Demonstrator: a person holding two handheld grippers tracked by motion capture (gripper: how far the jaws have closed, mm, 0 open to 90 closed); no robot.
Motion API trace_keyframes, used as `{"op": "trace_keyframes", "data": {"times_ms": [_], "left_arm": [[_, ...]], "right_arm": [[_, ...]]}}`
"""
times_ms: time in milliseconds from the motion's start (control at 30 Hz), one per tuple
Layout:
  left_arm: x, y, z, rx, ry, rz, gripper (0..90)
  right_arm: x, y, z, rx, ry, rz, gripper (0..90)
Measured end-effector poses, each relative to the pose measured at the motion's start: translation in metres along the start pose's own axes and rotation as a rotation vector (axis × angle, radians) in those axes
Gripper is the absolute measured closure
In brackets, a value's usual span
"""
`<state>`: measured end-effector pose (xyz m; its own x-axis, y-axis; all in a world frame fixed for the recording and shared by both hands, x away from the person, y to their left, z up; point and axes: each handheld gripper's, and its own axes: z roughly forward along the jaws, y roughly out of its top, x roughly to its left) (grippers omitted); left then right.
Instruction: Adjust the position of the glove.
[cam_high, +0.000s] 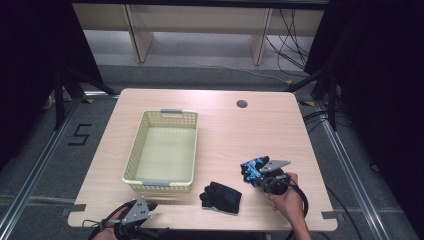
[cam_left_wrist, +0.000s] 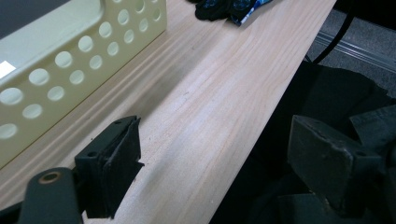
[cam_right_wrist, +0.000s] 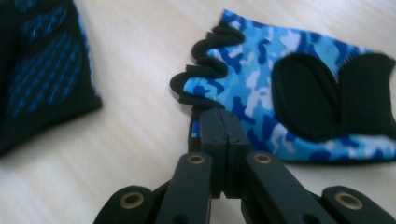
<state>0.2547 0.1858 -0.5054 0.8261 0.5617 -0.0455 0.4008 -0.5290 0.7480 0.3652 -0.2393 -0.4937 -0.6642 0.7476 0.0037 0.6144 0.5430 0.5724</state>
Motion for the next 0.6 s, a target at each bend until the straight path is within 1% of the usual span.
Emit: {"op": "trace_keyframes", "data": {"times_ms": [33,67,100,133,167,200,233,267,300,333,367,400,433,467,500,533,567,600], "left_arm": [[-0.001,0.0,0.001,-0.012,-0.007,-0.016,16.9],[0.001,0.0,0.0,0.001,-0.007,0.01,16.9],[0.002,0.0,0.001,0.008,-0.005,0.001,16.9],[-0.001,0.0,0.002,-0.015,-0.011,-0.019,16.9],[0.002,0.0,0.0,0.009,-0.005,0.033,16.9],[0.0,0.0,0.001,0.0,-0.008,-0.005,16.9],[0.0,0.0,0.001,0.0,-0.008,-0.005,16.9],[0.001,0.0,0.001,0.002,-0.004,0.006,16.9],[0.001,0.0,0.0,-0.001,-0.005,0.024,16.9],[0.001,0.0,0.001,-0.012,-0.009,0.009,16.9],[-0.001,-0.001,0.001,-0.012,-0.008,-0.02,16.9],[-0.001,-0.001,0.001,-0.012,-0.009,-0.019,16.9],[-0.001,0.0,0.0,-0.011,-0.004,-0.01,16.9],[-0.001,-0.001,0.001,-0.014,-0.012,-0.014,16.9],[0.0,0.0,0.0,-0.005,-0.003,-0.004,16.9],[0.0,0.0,0.0,-0.009,-0.008,-0.011,16.9],[0.0,0.0,0.0,-0.009,-0.008,-0.011,16.8],[0.0,0.0,-0.001,0.002,-0.012,0.0,16.9]], "right_arm": [[0.0,0.0,0.0,0.0,0.0,0.0,90.0],[-0.002,0.007,0.006,-0.014,-0.009,-0.004,90.0],[-0.002,0.007,0.006,-0.014,-0.009,-0.004,90.0],[-0.001,0.01,0.01,-0.03,-0.012,0.008,90.0],[-0.003,0.017,0.013,-0.028,0.009,0.045,90.0],[-0.005,0.019,0.018,-0.047,0.005,0.029,90.0],[-0.005,0.019,0.018,-0.047,0.005,0.029,90.0],[-0.005,0.026,0.022,-0.054,0.008,0.052,90.0],[-0.005,0.026,0.022,-0.054,0.008,0.052,90.0],[-0.006,0.029,0.024,-0.052,0.013,0.047,90.0],[-0.007,0.032,0.026,-0.072,0.013,0.051,89.4],[-0.008,0.035,0.028,-0.081,0.008,0.039,89.0],[-0.009,0.038,0.025,-0.065,0.016,0.038,88.4],[-0.01,0.041,0.018,-0.097,0.006,0.018,86.8],[-0.01,0.041,0.018,-0.097,0.006,0.018,86.8],[-0.012,0.042,0.005,-0.101,-0.026,0.004,84.4],[-0.012,0.042,0.005,-0.101,-0.026,0.004,84.4],[-0.022,0.04,-0.004,-0.105,-0.033,-0.021,81.9]]}}
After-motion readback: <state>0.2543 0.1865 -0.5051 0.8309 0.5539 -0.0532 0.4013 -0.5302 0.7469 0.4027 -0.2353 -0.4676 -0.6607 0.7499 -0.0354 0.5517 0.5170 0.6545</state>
